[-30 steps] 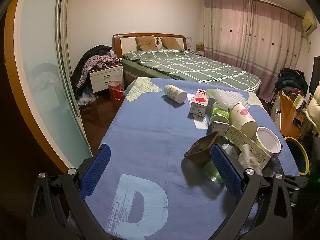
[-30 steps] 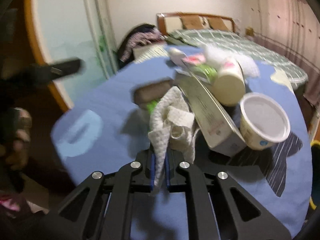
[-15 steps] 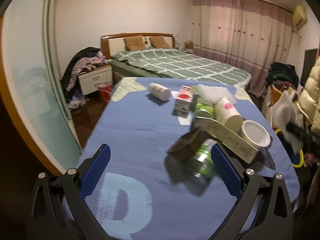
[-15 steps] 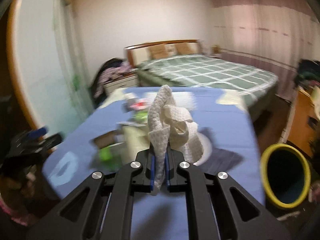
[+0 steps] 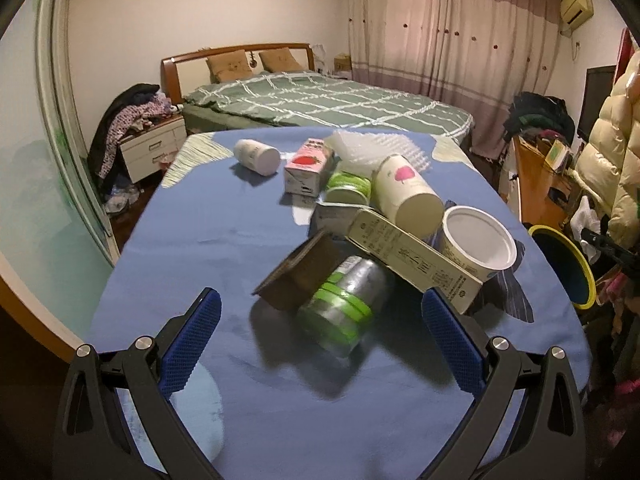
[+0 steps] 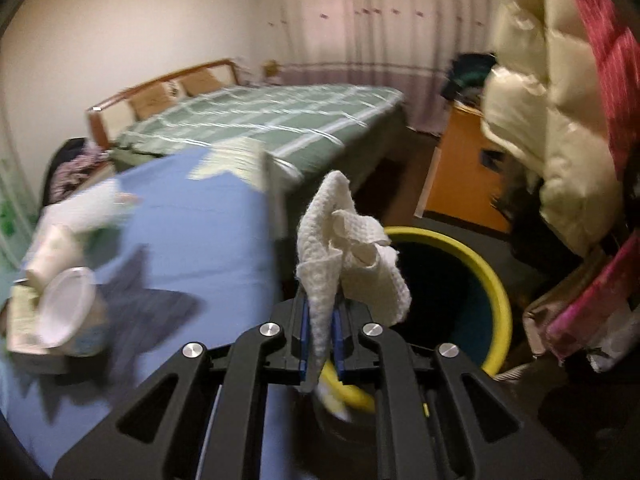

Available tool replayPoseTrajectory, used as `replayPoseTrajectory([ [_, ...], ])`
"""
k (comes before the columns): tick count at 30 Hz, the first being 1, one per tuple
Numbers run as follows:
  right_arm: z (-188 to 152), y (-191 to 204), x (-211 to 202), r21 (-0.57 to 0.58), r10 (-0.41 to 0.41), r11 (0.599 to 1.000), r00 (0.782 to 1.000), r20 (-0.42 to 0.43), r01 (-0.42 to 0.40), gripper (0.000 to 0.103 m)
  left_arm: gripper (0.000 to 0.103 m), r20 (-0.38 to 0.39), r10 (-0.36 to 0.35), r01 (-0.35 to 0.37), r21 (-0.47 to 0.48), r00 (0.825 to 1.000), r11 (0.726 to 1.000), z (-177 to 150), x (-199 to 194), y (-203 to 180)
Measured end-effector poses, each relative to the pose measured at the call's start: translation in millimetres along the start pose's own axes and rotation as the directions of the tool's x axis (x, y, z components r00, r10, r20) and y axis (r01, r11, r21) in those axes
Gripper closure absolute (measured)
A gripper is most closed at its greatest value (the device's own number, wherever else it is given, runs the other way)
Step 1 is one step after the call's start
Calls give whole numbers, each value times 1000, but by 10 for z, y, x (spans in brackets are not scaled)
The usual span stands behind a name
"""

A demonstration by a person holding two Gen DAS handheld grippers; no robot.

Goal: Collect trash
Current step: 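Carry the tissue with the right gripper over the bin and release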

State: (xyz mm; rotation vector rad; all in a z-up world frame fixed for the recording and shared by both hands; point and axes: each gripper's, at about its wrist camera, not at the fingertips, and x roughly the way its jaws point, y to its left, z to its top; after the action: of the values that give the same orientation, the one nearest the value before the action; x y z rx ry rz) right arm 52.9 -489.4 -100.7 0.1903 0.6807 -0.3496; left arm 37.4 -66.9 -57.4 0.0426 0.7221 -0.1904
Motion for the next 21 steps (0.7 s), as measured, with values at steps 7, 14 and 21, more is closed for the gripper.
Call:
replayPoseTrajectory([
  [7,-130,-454,371,63,-104,992,993,-63,108,93,4,-9,-50,51,58,999,997,91,124,-291],
  [14,-129,-585,569,73,-123,989,987,-105,131,75,4,-24,-73,75,95,997,993,139,218,-503],
  [21,-103,-600,602,88,-125,987,987,-100,134,62,4,-39,-24,27,90,999,996,164,334,-371],
])
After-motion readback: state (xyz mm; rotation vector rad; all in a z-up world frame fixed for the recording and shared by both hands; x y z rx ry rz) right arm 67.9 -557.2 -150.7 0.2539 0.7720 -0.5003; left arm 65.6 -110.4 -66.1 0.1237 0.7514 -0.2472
